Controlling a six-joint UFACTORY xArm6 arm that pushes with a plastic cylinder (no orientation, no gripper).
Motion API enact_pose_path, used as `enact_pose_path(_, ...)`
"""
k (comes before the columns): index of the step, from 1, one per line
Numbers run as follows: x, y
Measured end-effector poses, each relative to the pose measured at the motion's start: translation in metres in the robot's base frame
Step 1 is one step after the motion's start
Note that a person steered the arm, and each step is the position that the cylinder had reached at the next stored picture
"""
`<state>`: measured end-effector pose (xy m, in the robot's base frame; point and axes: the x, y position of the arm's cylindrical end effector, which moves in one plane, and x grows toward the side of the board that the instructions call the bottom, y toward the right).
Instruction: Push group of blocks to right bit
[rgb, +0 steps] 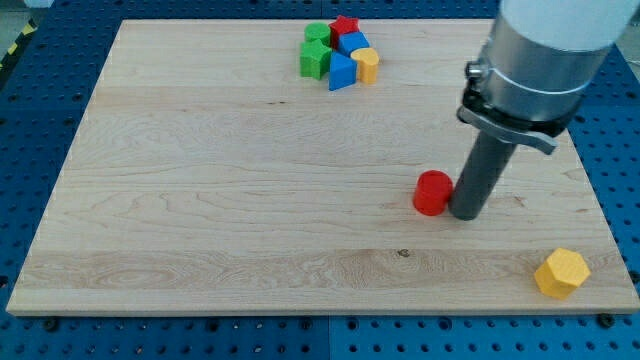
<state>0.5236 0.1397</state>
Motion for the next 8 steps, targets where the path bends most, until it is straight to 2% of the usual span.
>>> enact_pose_path(1,-0.016,0.001)
enact_pose_path(3,-0.083,0.012)
enact_pose_path(6,-0.219,0.005)
enact_pose_path(8,-0.298,-0.044)
